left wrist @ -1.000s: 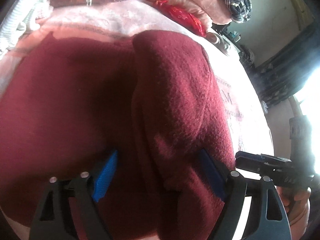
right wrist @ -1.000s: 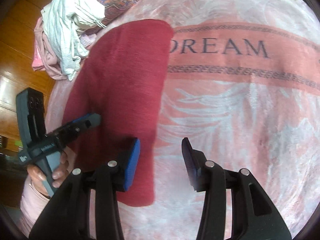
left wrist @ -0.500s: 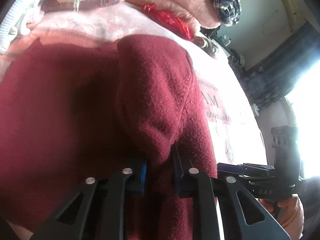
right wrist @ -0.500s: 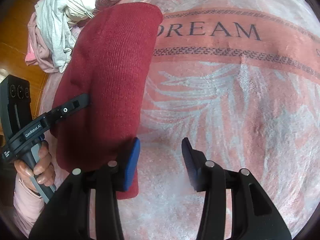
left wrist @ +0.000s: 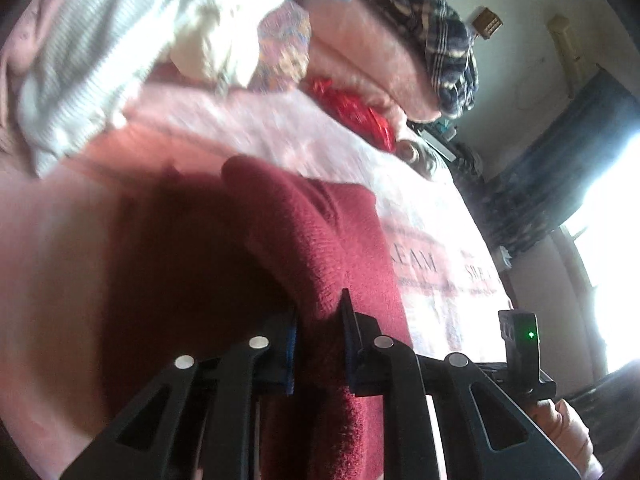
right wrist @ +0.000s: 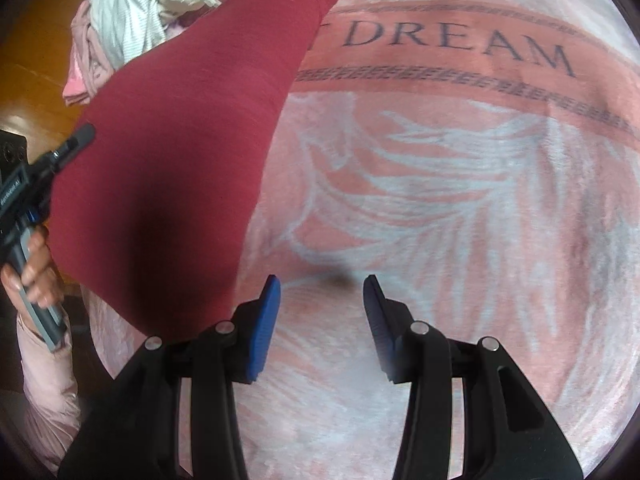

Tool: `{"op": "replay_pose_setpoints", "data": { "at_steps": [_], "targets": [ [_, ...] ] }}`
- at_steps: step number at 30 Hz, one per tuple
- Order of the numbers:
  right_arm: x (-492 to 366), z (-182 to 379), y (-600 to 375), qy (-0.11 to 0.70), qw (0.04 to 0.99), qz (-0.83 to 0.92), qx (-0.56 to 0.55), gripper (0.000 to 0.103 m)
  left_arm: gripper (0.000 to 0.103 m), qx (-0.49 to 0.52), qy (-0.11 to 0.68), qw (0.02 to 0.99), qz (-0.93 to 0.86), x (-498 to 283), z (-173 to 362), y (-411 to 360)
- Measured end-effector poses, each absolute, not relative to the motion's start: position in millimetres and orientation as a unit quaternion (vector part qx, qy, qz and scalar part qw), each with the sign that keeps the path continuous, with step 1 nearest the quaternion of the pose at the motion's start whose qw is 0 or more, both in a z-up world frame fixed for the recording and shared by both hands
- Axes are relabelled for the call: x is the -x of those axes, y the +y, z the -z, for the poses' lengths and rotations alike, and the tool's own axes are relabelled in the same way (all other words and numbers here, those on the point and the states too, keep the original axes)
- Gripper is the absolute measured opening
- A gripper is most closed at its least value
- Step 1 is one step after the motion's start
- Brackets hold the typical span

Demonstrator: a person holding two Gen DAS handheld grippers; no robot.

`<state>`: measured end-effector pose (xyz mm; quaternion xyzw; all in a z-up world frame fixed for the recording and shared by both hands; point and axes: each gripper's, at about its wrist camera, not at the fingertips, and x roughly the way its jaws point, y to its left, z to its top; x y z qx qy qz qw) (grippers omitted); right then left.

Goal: Fold small clothes

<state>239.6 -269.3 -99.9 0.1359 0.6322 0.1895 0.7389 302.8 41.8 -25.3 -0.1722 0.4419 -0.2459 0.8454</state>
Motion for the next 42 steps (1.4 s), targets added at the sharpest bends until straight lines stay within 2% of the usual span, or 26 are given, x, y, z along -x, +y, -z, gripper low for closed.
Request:
{"op": "replay_pose_setpoints", "data": {
  "at_steps": [5, 9, 15, 19, 24, 26, 31, 32, 34, 35, 36, 39, 42],
  "targets": [
    [-238.8, 96.7, -244.1, 0.630, 0.737, -0.212, -0.119, 0.044, 0.018, 0.176, 0.440, 0.852, 0.224, -307.1, 23.4, 87.3],
    [-240.0, 98.3, -226.0, 0.633, 0.734, -0.222, -0.108, 0.044, 0.018, 0.177, 0.450, 0.851, 0.205, -308.6, 41.5, 119.7],
    [-239.9, 104.3, -211.2, 0.640, 0.726, -0.231, -0.097, 0.044, 0.018, 0.146, 0.485, 0.844, 0.176, -315.6, 85.7, 131.8],
    [-239.1, 105.9, -201.6, 0.641, 0.725, -0.234, -0.094, 0.044, 0.022, 0.144, 0.485, 0.845, 0.174, -315.0, 91.3, 130.5],
    [-233.5, 98.4, -202.0, 0.636, 0.726, -0.242, -0.101, 0.046, 0.057, 0.150, 0.494, 0.841, 0.162, -299.4, 81.5, 133.8],
    [-229.4, 96.2, -200.5, 0.633, 0.728, -0.245, -0.091, 0.046, 0.065, 0.159, 0.499, 0.835, 0.170, -283.8, 78.3, 135.7],
    [-228.2, 100.9, -193.4, 0.638, 0.725, -0.242, -0.089, 0.047, 0.071, 0.139, 0.514, 0.829, 0.170, -246.4, 83.0, 132.4],
    [-228.5, 102.2, -190.5, 0.640, 0.724, -0.241, -0.089, 0.047, 0.070, 0.136, 0.518, 0.828, 0.169, -242.9, 86.2, 131.7],
    [-227.3, 103.5, -189.4, 0.640, 0.725, -0.240, -0.085, 0.047, 0.058, 0.135, 0.526, 0.823, 0.170, -239.7, 95.3, 129.5],
    [-227.4, 103.9, -188.7, 0.640, 0.725, -0.240, -0.084, 0.047, 0.038, 0.130, 0.530, 0.821, 0.166, -240.3, 101.4, 128.6],
    [-227.7, 104.4, -187.2, 0.641, 0.725, -0.240, -0.083, 0.047, 0.029, 0.132, 0.530, 0.821, 0.163, -241.7, 105.8, 129.5],
    [-230.6, 105.1, -180.1, 0.641, 0.724, -0.240, -0.087, 0.047, 0.019, 0.156, 0.518, 0.826, 0.160, -242.9, 103.2, 134.5],
    [-231.4, 105.3, -178.5, 0.640, 0.723, -0.242, -0.090, 0.047, 0.017, 0.148, 0.475, 0.852, 0.164, -237.2, 82.3, 136.2]
  ]
}}
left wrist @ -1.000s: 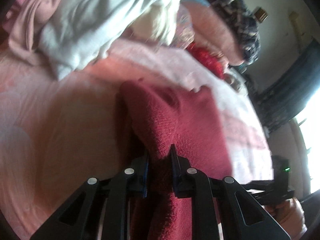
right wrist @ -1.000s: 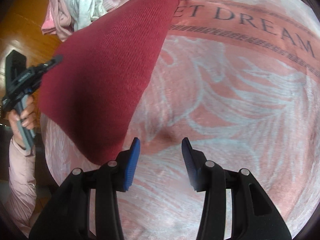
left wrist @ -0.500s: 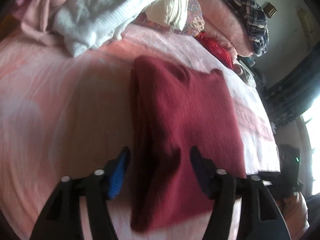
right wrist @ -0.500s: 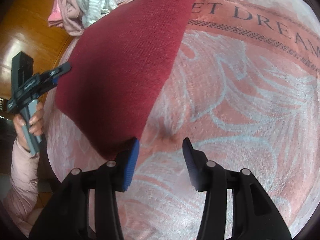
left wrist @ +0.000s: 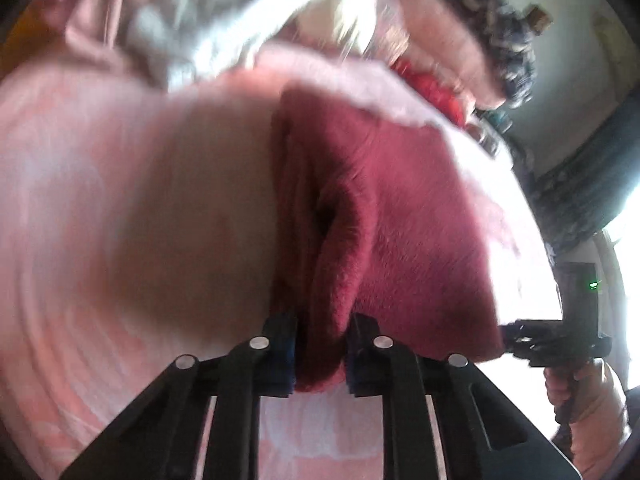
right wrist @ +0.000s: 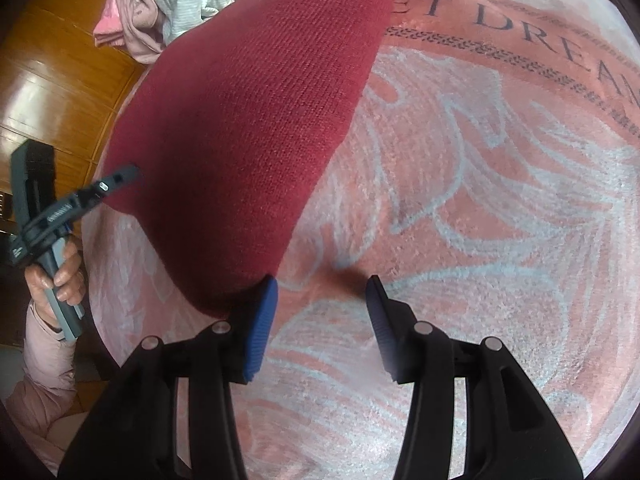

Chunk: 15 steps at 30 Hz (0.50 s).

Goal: Fold small clothes

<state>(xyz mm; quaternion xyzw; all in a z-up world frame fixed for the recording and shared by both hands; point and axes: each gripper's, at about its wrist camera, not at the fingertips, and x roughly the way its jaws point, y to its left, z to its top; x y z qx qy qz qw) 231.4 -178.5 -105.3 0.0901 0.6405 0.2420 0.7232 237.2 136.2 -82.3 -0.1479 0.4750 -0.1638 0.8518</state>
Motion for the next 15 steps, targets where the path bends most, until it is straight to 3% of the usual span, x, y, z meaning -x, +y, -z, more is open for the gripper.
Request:
{"op": "replay_pose_setpoints", "data": {
  "at_steps": [5, 10, 15],
  "targets": [
    [-231.0, 106.0, -175.0, 0.645, 0.721, -0.234, -0.099, 0.047, 0.020, 0.135, 0.508, 0.836, 0.159, -244.4, 120.2, 135.4],
    [-229.5, 93.5, -182.5, 0.634, 0.728, -0.235, -0.113, 0.047, 0.022, 0.162, 0.509, 0.828, 0.172, -247.4, 111.3, 144.7],
    [-232.2, 77.8, -179.1, 0.627, 0.726, -0.248, -0.134, 0.053, 0.037, 0.146, 0.505, 0.837, 0.149, -244.3, 101.5, 141.7]
  ]
}}
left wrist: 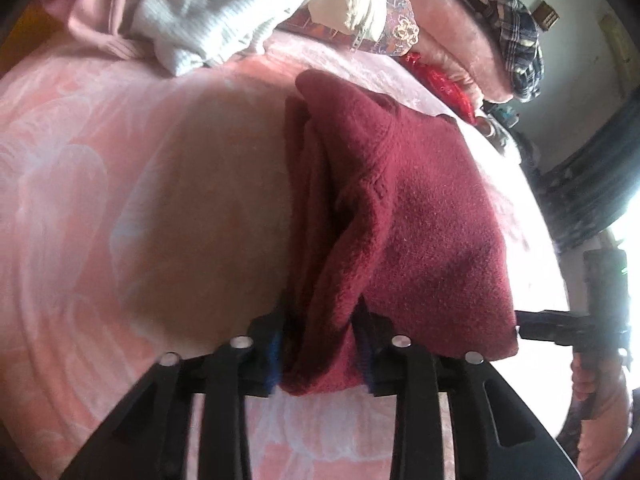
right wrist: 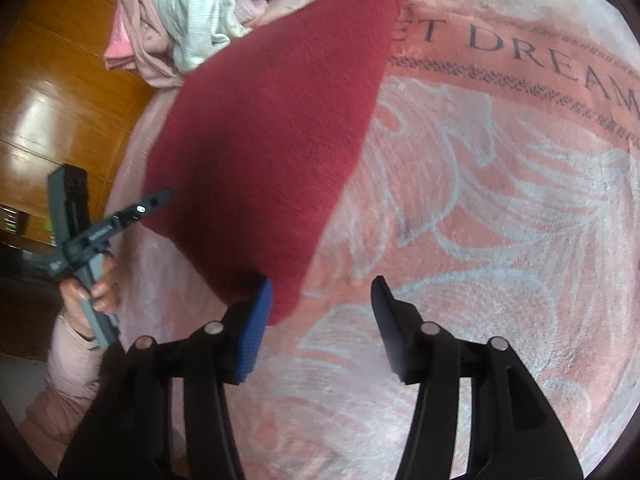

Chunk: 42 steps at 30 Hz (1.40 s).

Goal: Fold small clothes

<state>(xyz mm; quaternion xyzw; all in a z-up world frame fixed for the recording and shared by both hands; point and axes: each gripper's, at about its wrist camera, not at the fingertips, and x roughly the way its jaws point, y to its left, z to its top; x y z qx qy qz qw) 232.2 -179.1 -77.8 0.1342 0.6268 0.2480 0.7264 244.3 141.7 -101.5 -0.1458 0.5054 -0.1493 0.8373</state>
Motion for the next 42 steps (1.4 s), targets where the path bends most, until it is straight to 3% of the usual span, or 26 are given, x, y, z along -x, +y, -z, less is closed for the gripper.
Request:
{"op": "replay_pose_setpoints", "data": {
  "at_steps": [6, 8, 10, 14, 18, 21, 25, 28, 29, 31, 36, 41, 42],
  "targets": [
    [-243.7, 98.9, -151.3, 0.649, 0.696, -0.265, -0.157, 0.052, 0.046, 0.130, 0.518, 0.836, 0.124, -251.9, 107.9, 134.9],
    [-245.5, 113.5, -145.4, 0.661, 0.679, -0.270, -0.174, 0.043, 0.046, 0.134, 0.522, 0.832, 0.129, -254.4, 114.6, 134.6],
    [-245.8, 125.1, -144.8, 0.665, 0.669, -0.267, -0.195, 0.034, 0.044, 0.144, 0.526, 0.826, 0.139, -257.6, 120.7, 135.9],
    [-237.1, 108.6, -154.1, 0.641, 0.684, -0.288, -0.196, 0.020, 0.030, 0.164, 0.528, 0.819, 0.156, -259.8, 122.2, 138.7],
    [-216.3, 70.4, -152.8, 0.604, 0.722, -0.302, -0.153, 0.018, 0.024, 0.147, 0.517, 0.828, 0.162, -252.2, 113.3, 130.7],
    [-203.6, 91.1, -141.2, 0.625, 0.721, -0.277, -0.117, 0.017, 0.024, 0.149, 0.523, 0.824, 0.160, -250.7, 120.3, 130.2],
    [-209.4, 115.5, -138.5, 0.641, 0.706, -0.275, -0.122, 0.019, 0.025, 0.155, 0.526, 0.819, 0.167, -253.6, 123.8, 131.0],
    [-213.4, 101.2, -143.3, 0.636, 0.705, -0.293, -0.113, 0.036, 0.031, 0.136, 0.529, 0.821, 0.167, -254.9, 119.5, 126.5],
    [-214.6, 96.4, -147.3, 0.634, 0.705, -0.295, -0.114, 0.047, 0.034, 0.134, 0.530, 0.820, 0.166, -255.2, 115.8, 126.1],
    [-218.7, 84.6, -159.4, 0.623, 0.714, -0.295, -0.120, 0.049, 0.055, 0.139, 0.527, 0.822, 0.164, -255.9, 104.0, 128.0],
    [-247.4, 58.6, -192.2, 0.596, 0.749, -0.257, -0.137, 0.056, 0.071, 0.134, 0.492, 0.844, 0.165, -276.7, 69.9, 126.2],
    [-291.5, 65.4, -210.5, 0.585, 0.764, -0.219, -0.162, 0.056, 0.071, 0.152, 0.498, 0.842, 0.142, -342.6, 71.0, 112.3],
    [-296.5, 69.2, -213.8, 0.585, 0.762, -0.217, -0.173, 0.056, 0.067, 0.167, 0.504, 0.835, 0.142, -358.9, 76.5, 110.1]
  ]
}}
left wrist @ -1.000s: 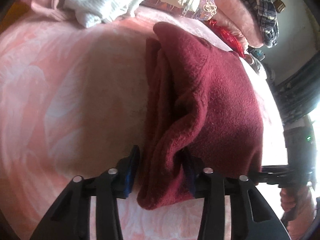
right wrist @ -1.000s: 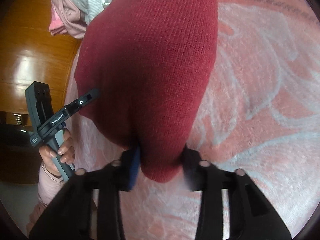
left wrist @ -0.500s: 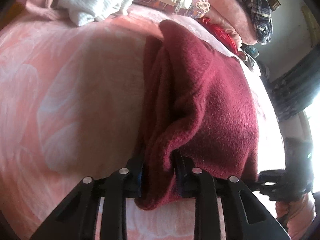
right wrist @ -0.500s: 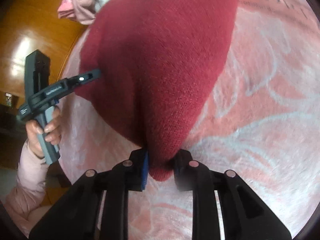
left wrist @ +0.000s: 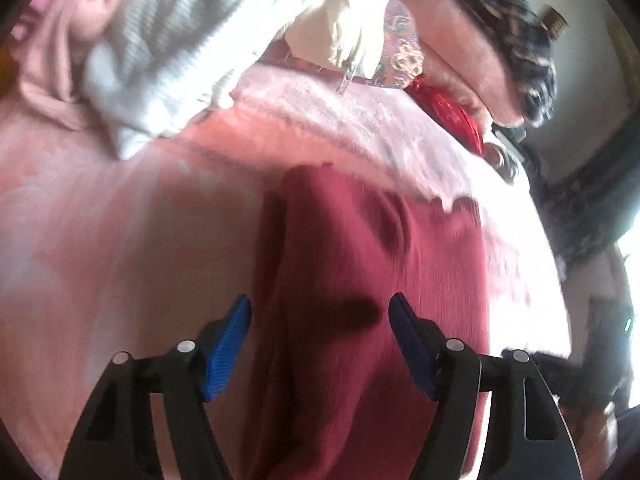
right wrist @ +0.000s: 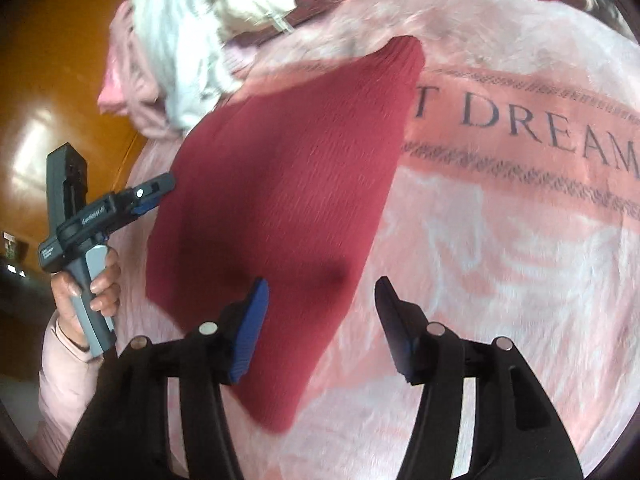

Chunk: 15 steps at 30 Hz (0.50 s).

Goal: Fold small clothes

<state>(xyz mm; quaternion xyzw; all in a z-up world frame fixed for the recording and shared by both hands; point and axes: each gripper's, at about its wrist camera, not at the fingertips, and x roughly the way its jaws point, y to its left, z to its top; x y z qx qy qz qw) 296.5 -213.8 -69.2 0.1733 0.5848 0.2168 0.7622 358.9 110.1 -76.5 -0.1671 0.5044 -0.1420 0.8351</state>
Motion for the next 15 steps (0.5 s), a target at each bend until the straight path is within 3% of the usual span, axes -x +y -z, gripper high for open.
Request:
{"op": "replay_pose_setpoints", "data": {
  "at_steps": [1, 3, 4, 8, 11, 14, 15],
  "targets": [
    [-299.6, 74.4, -219.0, 0.585, 0.761, -0.212, -0.185, 0.055, 0.059, 0.178, 0.508, 0.831, 0.139, -367.2, 81.8, 109.2],
    [-303.5, 81.6, -223.7, 0.587, 0.758, -0.210, -0.191, 0.053, 0.029, 0.203, 0.525, 0.815, 0.139, -381.7, 94.2, 107.8],
    [-302.2, 85.9, -220.6, 0.589, 0.758, -0.208, -0.189, 0.051, 0.024, 0.222, 0.523, 0.811, 0.138, -384.7, 96.6, 108.6],
    [-302.7, 88.0, -213.8, 0.587, 0.760, -0.210, -0.182, 0.049, 0.020, 0.211, 0.476, 0.841, 0.149, -376.9, 78.8, 110.6],
    [-303.1, 82.5, -208.4, 0.583, 0.766, -0.207, -0.174, 0.048, 0.020, 0.206, 0.510, 0.826, 0.122, -388.0, 101.6, 112.3],
    [-299.9, 75.7, -199.3, 0.578, 0.777, -0.204, -0.142, 0.048, 0.023, 0.211, 0.511, 0.823, 0.131, -385.0, 105.4, 115.1],
    [-299.8, 74.8, -198.0, 0.576, 0.779, -0.205, -0.137, 0.048, 0.028, 0.216, 0.514, 0.818, 0.138, -383.4, 103.6, 117.0]
  ]
}}
